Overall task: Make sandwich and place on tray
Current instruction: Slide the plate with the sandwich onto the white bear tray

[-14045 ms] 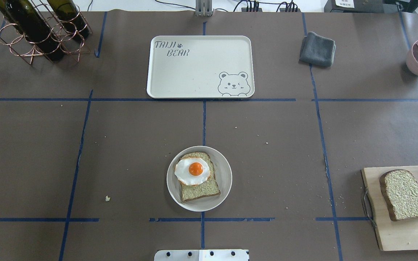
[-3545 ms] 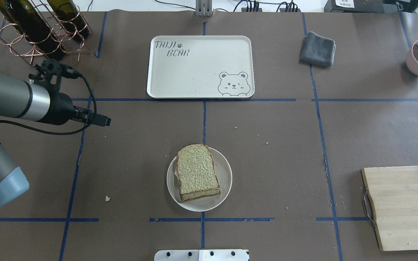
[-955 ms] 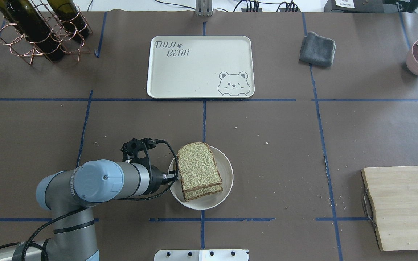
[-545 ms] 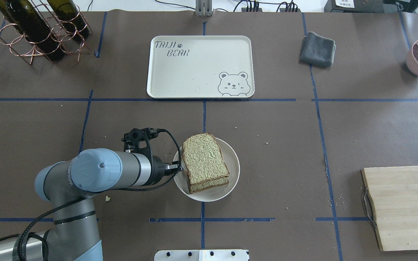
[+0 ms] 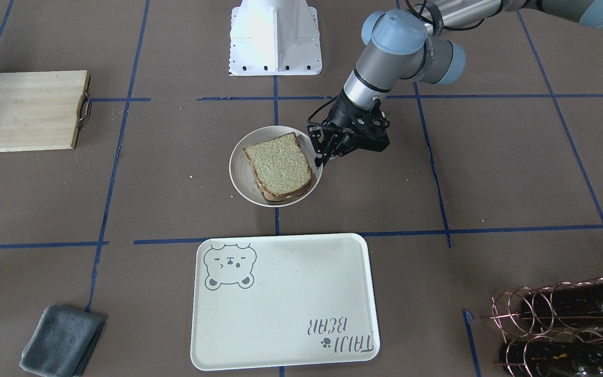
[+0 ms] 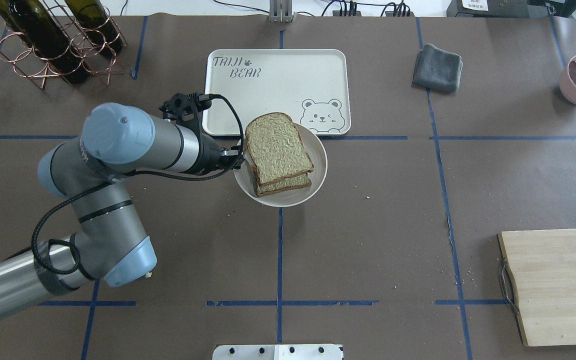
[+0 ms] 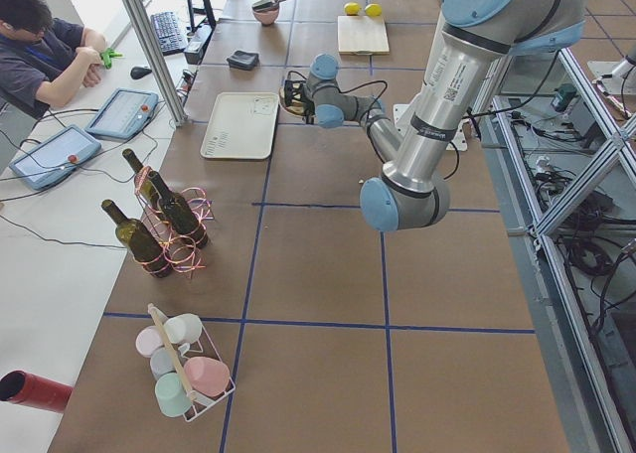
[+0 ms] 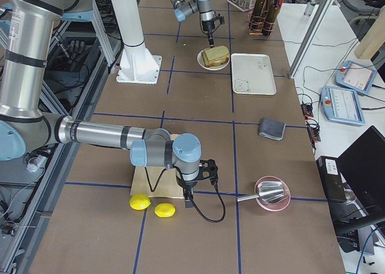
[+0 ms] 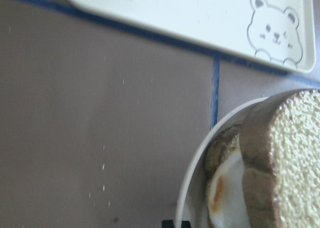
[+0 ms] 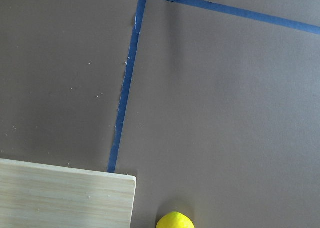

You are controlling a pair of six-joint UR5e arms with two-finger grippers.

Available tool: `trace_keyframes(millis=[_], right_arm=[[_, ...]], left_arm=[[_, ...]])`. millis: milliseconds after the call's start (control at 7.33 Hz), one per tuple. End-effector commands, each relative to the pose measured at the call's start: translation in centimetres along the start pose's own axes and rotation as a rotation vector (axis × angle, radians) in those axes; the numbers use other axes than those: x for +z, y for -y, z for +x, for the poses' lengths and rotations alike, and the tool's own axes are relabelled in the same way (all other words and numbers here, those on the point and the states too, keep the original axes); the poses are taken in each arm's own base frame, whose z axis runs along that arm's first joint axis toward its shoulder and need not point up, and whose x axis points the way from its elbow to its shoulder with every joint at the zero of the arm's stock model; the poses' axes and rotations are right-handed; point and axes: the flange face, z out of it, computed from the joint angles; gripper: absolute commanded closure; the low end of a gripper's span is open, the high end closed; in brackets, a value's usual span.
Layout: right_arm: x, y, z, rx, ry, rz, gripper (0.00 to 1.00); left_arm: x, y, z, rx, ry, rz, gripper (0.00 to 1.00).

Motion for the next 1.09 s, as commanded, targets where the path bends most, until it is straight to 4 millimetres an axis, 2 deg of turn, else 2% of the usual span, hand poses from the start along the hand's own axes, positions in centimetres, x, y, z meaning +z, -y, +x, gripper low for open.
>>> trace_keyframes(millis=[0, 136, 273, 409, 682, 955], right_arm=[[0.2, -0.4, 0.3, 0.006, -0.007, -0.005, 0.00], [-0.1, -0.4, 0.5, 0.011, -0.011, 0.001, 0.00], [-0.1, -0.5, 0.7, 0.015, -0.013, 0.002, 0.00], [-0.3, -0.5, 0.8, 0.019, -0.014, 0.007, 0.00], [-0.3, -0.7, 1.2, 0.028, -0.014, 0.008, 0.00], [-0.1, -0.9, 1.3, 0.033, -0.013, 0.002, 0.00]], left_arm=[[2.8, 10.8, 2.9, 0.033, 0.058, 0.013, 1.00], [4.2, 14.2, 2.0, 0.047, 0.069, 0.014, 1.00], [6.4, 16.5, 0.2, 0.066, 0.069, 0.028, 1.00], [8.3, 18.2, 1.1, 0.060, 0.091, 0.024, 1.00], [11.5, 19.2, -1.9, 0.114, 0.103, 0.025, 1.00], [11.6, 19.1, -1.9, 0.130, 0.102, 0.025, 1.00]])
